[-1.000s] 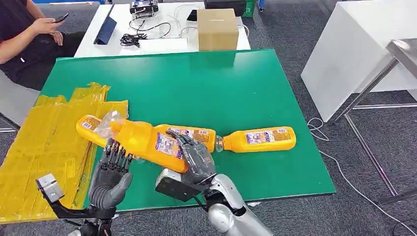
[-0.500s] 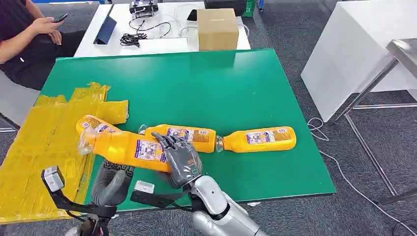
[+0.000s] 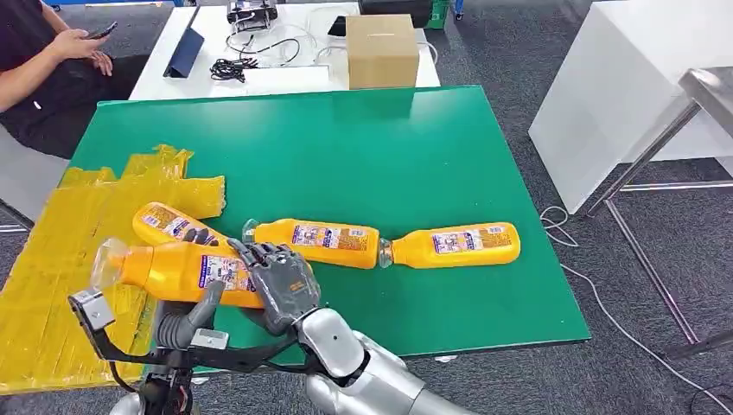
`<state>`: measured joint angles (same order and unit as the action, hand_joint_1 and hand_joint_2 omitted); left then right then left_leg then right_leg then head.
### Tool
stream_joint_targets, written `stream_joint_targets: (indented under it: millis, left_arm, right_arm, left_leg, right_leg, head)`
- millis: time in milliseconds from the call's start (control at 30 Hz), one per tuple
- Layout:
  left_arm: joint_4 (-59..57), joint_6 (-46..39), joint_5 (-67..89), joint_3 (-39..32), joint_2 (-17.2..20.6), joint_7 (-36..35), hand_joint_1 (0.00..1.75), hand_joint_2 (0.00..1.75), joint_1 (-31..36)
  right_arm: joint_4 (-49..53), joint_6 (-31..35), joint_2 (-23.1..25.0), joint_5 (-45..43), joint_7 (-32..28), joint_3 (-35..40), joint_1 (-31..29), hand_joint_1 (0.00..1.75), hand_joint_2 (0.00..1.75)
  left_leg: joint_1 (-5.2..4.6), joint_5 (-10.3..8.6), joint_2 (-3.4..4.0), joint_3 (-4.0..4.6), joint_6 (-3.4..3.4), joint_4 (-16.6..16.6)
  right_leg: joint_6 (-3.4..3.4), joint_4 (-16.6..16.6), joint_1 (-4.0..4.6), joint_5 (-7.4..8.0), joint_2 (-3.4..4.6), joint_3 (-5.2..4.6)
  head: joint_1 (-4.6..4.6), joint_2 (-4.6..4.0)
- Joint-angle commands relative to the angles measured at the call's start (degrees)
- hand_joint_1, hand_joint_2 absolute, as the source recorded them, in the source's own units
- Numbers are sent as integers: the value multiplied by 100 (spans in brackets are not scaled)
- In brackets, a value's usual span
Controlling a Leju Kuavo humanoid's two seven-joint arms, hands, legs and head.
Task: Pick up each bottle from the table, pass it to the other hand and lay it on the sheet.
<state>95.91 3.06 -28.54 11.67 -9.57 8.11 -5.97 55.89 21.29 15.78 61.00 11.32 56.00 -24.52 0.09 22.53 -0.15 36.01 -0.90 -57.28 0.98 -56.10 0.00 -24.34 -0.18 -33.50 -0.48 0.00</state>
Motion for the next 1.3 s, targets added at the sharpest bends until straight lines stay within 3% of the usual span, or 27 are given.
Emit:
stream_joint_targets:
  millis: [33, 67, 100, 700, 733, 767, 800, 833, 1033, 1200, 1300]
  left_arm:
    - [-118, -236, 226, 368, -164, 61, 0, 175, 461]
    - [-116, -255, 220, 355, -173, 73, 79, 175, 458]
    - [-104, -313, 202, 295, -197, 156, 175, 175, 454]
    - [-26, -422, 132, 124, -222, 284, 175, 175, 420]
    - [-16, -425, 125, 106, -219, 289, 175, 175, 412]
    - [-7, -431, 123, 76, -208, 296, 175, 175, 410]
    - [-2, -456, 141, 37, -191, 328, 175, 175, 414]
    - [12, -551, 313, -26, -130, 458, 175, 175, 426]
    - [-321, -1257, 2924, -901, 491, 890, 175, 175, 695]
    - [-696, -1833, 5050, -1913, 677, 1002, 175, 175, 828]
    - [-861, -2234, 6074, -2049, 743, 1031, 175, 175, 818]
  right_arm:
    - [-1133, -101, 171, -138, -103, 618, -111, 175, 175]
    - [-1133, -100, 173, -145, -106, 616, -112, 175, 175]
    - [-1129, -140, 195, -195, -110, 605, -118, 175, 175]
    - [-1154, -224, 225, -377, -72, 559, -145, 171, 175]
    - [-1135, -177, 209, -379, -40, 532, -140, 145, 175]
    - [-1060, -50, 157, -389, -34, 476, -121, 31, 175]
    - [-991, 54, 101, -388, -35, 427, -112, 0, 175]
    - [-820, 204, -15, -558, -72, 230, -13, 0, 0]
    - [1059, 110, -1033, -511, 102, -1179, 641, 0, 0]
    - [2307, 49, -1352, -368, -131, -2217, 1324, 0, 0]
    - [2642, -116, -1402, -418, -205, -2392, 1420, 0, 0]
  left_leg:
    - [2, 1, -19, -14, 2, 3]
    - [6, 6, -23, -23, 4, 1]
    - [5, 9, -24, -30, 4, 1]
    - [3, 4, -17, -18, 3, 3]
    - [6, 8, -22, -27, 4, 3]
    - [3, 4, -20, -19, 3, 4]
    - [7, 8, -23, -27, 4, 3]
    - [3, 3, -24, -19, 3, 5]
    - [7, 4, -35, -35, 5, 9]
    - [-1, 0, -20, -13, 4, 7]
    - [-2, 7, -15, -20, 4, 4]
  right_leg:
    - [3, 7, 2, -6, -19, 21]
    - [3, 9, 6, -9, -23, 34]
    - [4, 10, 4, -13, -24, 41]
    - [2, 8, 3, -7, -15, 24]
    - [3, 11, 5, -11, -19, 36]
    - [3, 8, 2, -8, -17, 25]
    - [3, 12, 6, -11, -20, 37]
    - [3, 11, 2, -8, -19, 28]
    - [4, 20, 5, -11, -29, 50]
    - [1, 9, -1, -3, -16, 24]
    - [2, 5, -2, -8, -10, 29]
  head:
    - [0, 0]
    - [0, 0]
    - [-2, 0]
    - [0, 0]
    - [0, 0]
    - [0, 0]
    - [0, 0]
    - [0, 0]
    - [0, 0]
    - [0, 0]
    - [0, 0]
